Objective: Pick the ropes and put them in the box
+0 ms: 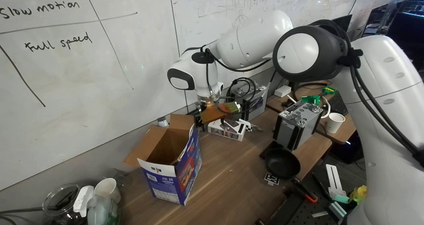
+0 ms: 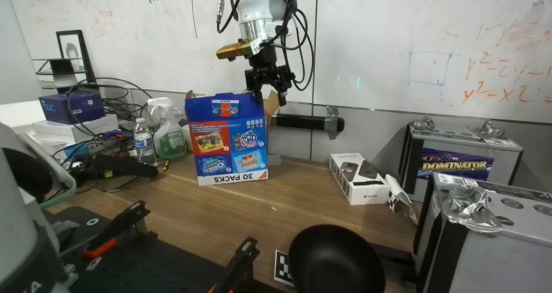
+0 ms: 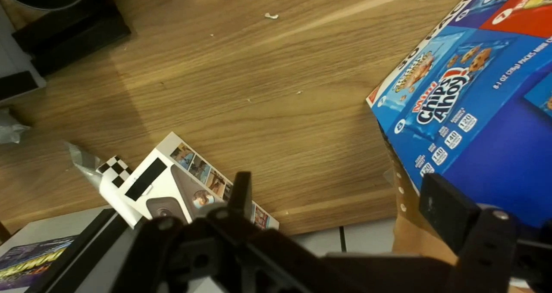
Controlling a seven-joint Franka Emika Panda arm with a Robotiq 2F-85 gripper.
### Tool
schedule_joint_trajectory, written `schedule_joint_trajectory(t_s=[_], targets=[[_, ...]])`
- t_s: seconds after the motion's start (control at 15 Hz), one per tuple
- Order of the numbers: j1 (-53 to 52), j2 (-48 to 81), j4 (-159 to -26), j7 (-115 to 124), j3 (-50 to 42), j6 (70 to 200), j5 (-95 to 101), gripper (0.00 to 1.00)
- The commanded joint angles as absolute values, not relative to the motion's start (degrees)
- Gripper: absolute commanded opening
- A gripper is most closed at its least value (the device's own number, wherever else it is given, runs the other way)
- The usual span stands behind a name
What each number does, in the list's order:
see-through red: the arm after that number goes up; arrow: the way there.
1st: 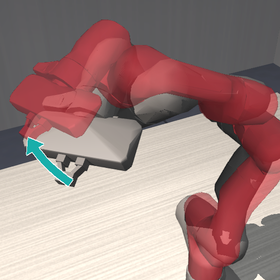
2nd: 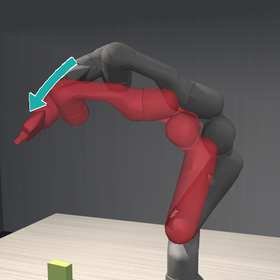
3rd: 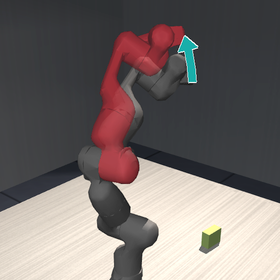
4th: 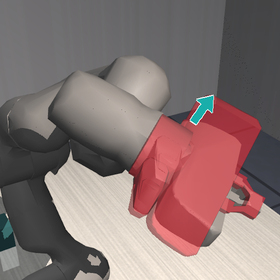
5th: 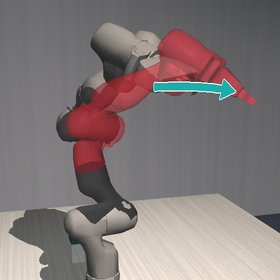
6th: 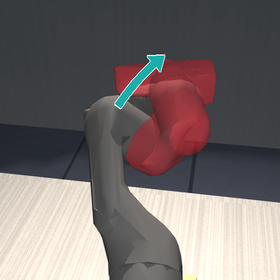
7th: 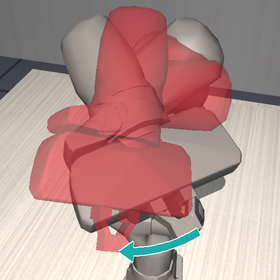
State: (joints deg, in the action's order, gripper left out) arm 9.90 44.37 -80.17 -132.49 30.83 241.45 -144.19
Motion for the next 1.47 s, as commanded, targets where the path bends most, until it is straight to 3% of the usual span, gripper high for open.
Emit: schedule_joint_trajectory(t_s=[0.0,0.8,1.4], targets=[[12.0,45.4,-76.8,-132.7,35.7,243.7,-144.2,1.00],[10.7,45.1,-70.9,-132.4,38.3,243.6,-144.2,1.00],[14.5,29.4,-103.9,-125.7,39.6,242.1,-144.2,1.00]])
